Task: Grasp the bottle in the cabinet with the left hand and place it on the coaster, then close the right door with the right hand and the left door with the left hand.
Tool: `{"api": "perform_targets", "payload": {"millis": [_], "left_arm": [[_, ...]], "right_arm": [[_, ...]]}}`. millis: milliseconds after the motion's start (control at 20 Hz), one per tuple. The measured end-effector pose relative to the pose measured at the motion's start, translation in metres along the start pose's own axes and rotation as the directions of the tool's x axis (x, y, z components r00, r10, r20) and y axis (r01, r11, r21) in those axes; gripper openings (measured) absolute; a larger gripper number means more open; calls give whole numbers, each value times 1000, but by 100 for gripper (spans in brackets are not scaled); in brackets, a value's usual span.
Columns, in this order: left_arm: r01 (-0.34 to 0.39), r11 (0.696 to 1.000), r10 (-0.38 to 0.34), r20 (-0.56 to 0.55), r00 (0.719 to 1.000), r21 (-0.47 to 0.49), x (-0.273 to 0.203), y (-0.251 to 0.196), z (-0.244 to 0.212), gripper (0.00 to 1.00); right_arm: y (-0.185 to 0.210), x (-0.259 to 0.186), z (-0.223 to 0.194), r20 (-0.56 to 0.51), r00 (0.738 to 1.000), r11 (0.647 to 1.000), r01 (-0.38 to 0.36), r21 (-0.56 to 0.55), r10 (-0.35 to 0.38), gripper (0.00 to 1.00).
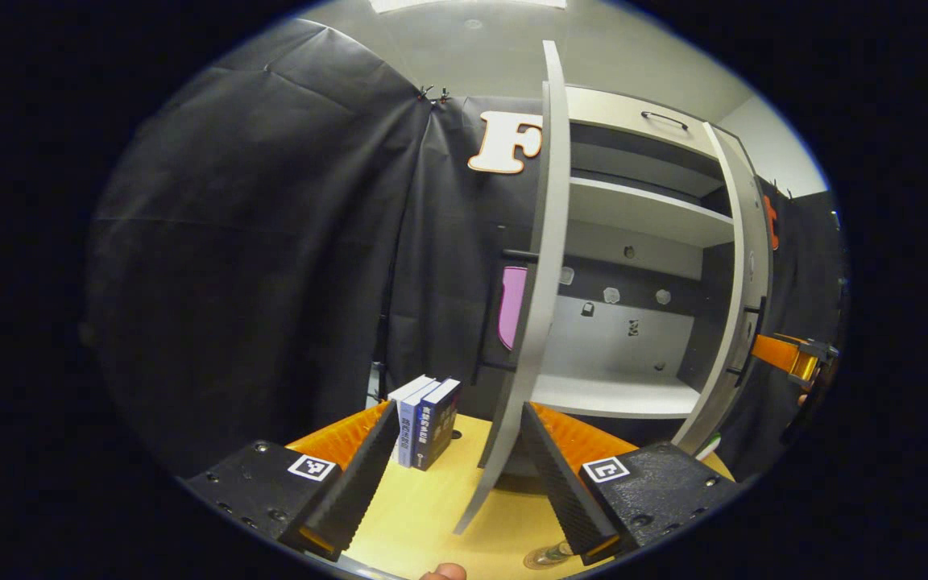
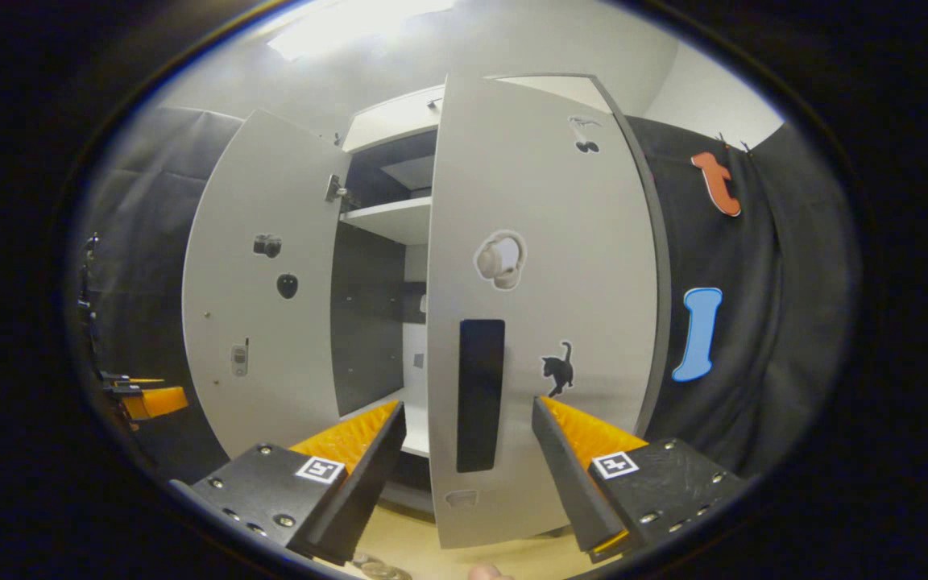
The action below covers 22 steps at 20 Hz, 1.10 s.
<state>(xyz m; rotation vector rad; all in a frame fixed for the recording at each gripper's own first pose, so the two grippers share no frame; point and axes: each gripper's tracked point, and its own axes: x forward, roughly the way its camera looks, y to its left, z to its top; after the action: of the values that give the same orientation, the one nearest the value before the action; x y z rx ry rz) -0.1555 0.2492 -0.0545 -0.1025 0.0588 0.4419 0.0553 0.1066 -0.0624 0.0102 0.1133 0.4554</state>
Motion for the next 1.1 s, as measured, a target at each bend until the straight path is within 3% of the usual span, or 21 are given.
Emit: {"api": "perform_targets", "payload": {"millis": [100, 150, 250, 300, 400, 450, 550, 600, 750, 850, 900, 1100], "left_arm": [[-19, 1000, 19, -1, 1000, 9, 6, 10, -1, 91], [-22, 1000, 22, -2, 1000, 10, 9, 14, -1, 96], [-15, 1000, 15, -7, 1000, 6, 18, 16, -5, 91], [-8, 1000, 8, -10, 1000, 4, 20, 18, -7, 96], [14, 1000, -14, -28, 1000, 7, 23, 17, -13, 92], [26, 1000, -25, -37, 999, 12, 26, 16, -15, 96], [38, 999, -36, -42, 998, 26, 35, 17, -18, 92], [47, 998, -45, -43, 998, 35, 39, 16, -18, 96], [100, 994, -98, -51, 994, 37, 40, 11, -16, 96], [130, 991, -128, -61, 990, 43, 40, 9, -16, 91], [139, 989, -136, -67, 988, 46, 41, 7, -16, 95], [171, 985, -168, -72, 983, 34, 40, -1, -16, 95]], "right_arm": [[-4, -1, 1, 4, 1000, 1000, 18, -5, -18, 96], [-6, -1, 1, 5, 1000, 1000, 27, -10, -27, 96], [-11, 0, 1, 4, 999, 999, 50, -15, -50, 96], [-13, 0, 0, 3, 998, 998, 63, -13, -63, 96], [-17, -1, 0, 2, 996, 996, 87, -7, -87, 96], [-20, -2, 0, 5, 995, 995, 103, -3, -103, 96], [-25, -6, 1, 9, 991, 991, 131, 1, -131, 96], [-29, -7, 1, 10, 990, 990, 142, 1, -142, 96], [-38, -12, 1, 10, 985, 985, 173, -3, -173, 96], [-46, -15, 1, 13, 981, 981, 193, -8, -193, 96], [-49, -16, 1, 16, 979, 979, 202, -7, -202, 96], [-58, -20, -1, 15, 975, 975, 221, 13, -221, 96]]}}
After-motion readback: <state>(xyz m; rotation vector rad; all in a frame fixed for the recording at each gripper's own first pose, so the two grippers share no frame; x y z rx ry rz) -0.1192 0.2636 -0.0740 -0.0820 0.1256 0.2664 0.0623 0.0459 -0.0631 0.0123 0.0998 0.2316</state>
